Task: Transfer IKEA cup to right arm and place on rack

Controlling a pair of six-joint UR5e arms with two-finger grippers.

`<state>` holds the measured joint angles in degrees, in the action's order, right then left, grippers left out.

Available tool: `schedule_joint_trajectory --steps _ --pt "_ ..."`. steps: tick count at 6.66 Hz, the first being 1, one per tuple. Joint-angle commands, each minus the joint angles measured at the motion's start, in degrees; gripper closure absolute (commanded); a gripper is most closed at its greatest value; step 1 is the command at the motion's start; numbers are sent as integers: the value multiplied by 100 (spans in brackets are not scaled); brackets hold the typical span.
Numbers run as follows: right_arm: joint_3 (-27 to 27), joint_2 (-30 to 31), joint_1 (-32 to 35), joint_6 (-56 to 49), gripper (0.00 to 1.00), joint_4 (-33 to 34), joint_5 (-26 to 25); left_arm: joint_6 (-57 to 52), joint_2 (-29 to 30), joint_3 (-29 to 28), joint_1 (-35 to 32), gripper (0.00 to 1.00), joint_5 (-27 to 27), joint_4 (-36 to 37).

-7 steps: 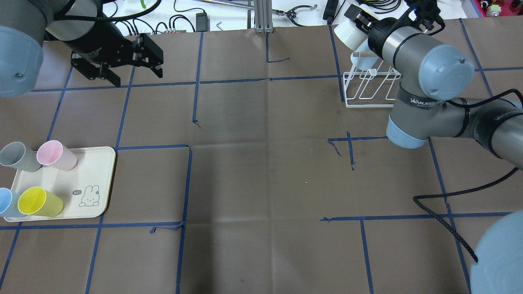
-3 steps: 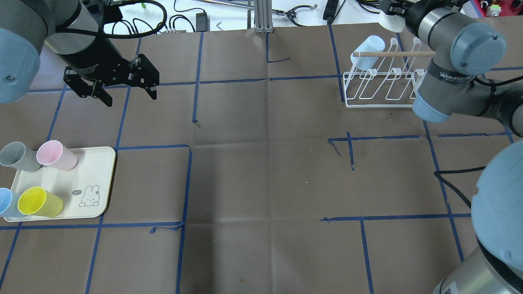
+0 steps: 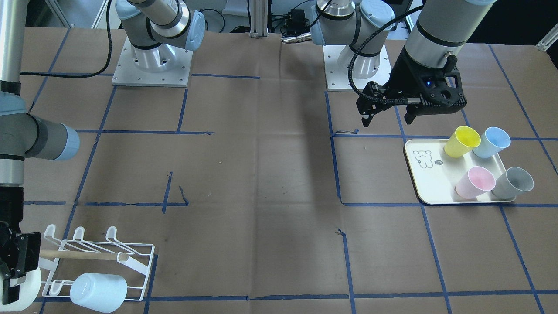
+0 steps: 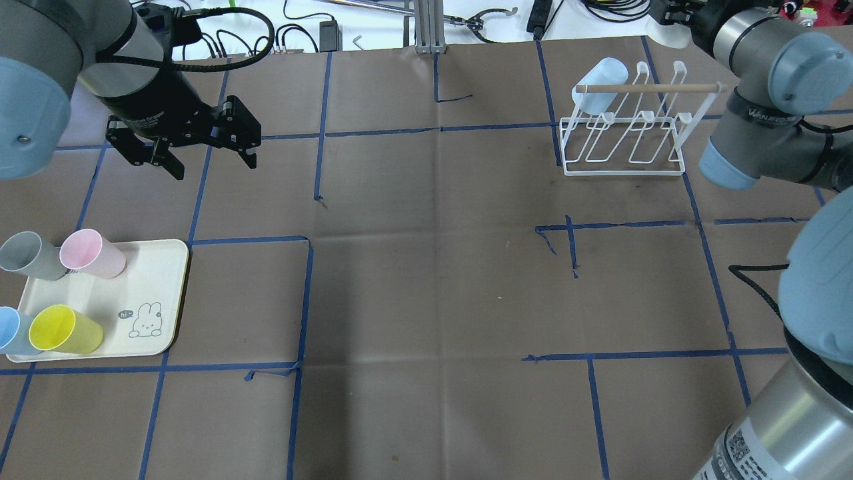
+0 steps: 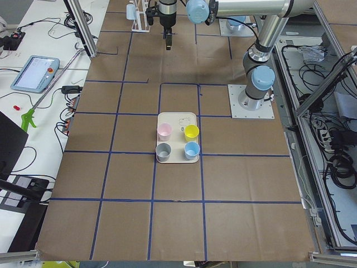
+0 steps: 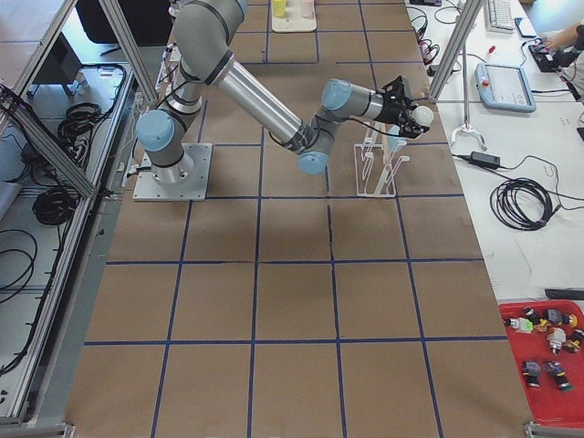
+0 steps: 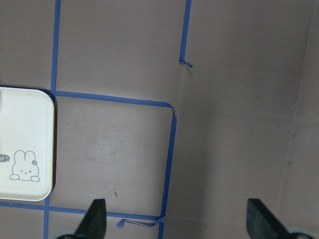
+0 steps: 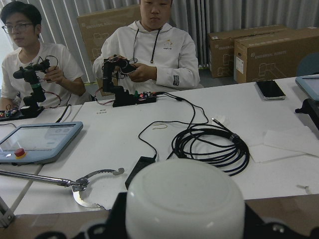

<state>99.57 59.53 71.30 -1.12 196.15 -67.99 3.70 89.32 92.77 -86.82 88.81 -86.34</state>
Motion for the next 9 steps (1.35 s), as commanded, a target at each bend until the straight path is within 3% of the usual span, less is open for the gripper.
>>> schedule_joint_trajectory --steps 1,4,8,9 --pt "-33 -195 -177 -265 90 11 49 105 -3 5 -1 0 5 3" --pt "1 -416 -336 -415 90 170 66 122 6 5 -80 0 319 81" --pt "247 -468 -328 -556 90 213 49 43 24 5 -124 0 243 222" --pt "274 -460 -328 -556 84 222 40 43 24 5 -133 0 242 223"
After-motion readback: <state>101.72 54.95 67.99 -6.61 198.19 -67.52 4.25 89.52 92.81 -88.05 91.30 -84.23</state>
